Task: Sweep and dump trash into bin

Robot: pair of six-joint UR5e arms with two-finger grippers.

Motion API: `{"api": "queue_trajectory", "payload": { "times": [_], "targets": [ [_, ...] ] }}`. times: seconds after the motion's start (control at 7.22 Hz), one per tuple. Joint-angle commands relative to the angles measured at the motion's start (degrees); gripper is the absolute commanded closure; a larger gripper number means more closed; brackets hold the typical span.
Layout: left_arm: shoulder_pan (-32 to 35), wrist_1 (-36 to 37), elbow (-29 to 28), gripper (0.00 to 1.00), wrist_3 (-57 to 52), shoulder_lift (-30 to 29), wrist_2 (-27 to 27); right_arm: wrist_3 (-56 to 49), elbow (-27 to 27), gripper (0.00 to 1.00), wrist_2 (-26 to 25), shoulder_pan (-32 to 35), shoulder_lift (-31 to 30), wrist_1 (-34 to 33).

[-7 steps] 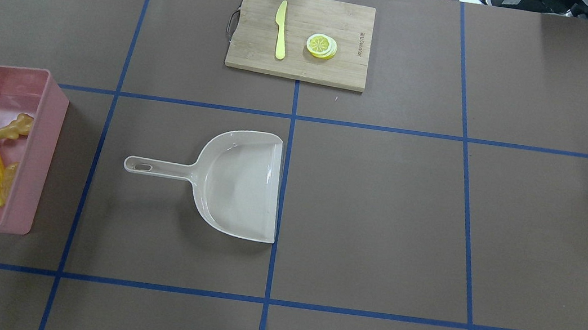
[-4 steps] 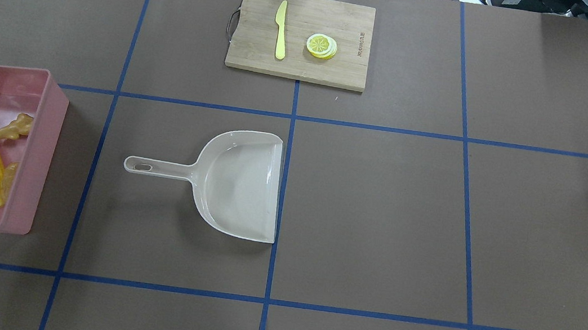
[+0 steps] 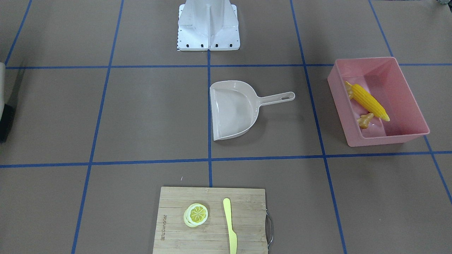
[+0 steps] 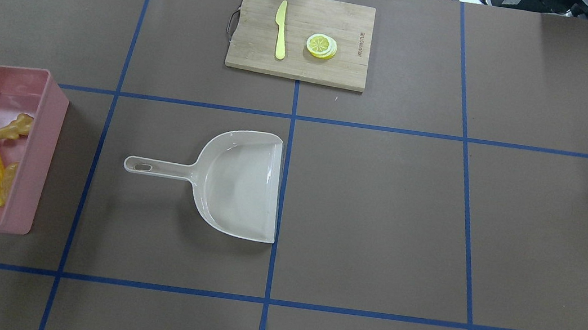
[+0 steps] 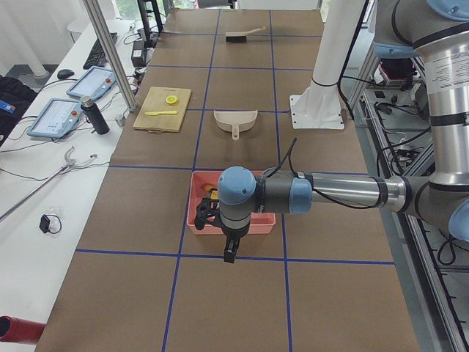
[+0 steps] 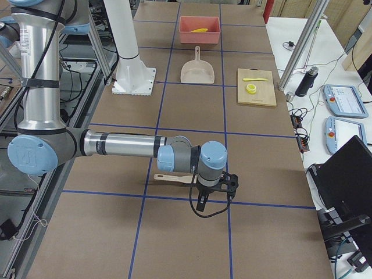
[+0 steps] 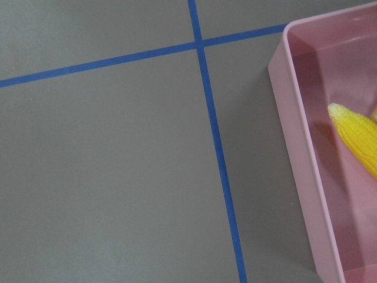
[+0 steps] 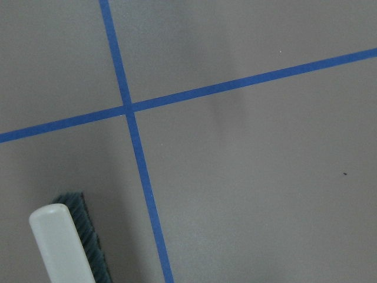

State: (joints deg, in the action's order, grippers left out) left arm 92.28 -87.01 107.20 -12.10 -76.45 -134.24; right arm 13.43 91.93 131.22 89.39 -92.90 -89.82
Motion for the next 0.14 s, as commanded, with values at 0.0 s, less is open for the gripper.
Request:
{"api": "queue_trajectory", "payload": {
  "times": [0.0],
  "targets": [
    [0.0, 0.0, 0.2, 0.02, 0.06, -1.32, -0.05, 0.02, -0.08, 0.0, 0.0, 0.0, 0.0, 0.0]
  ]
}}
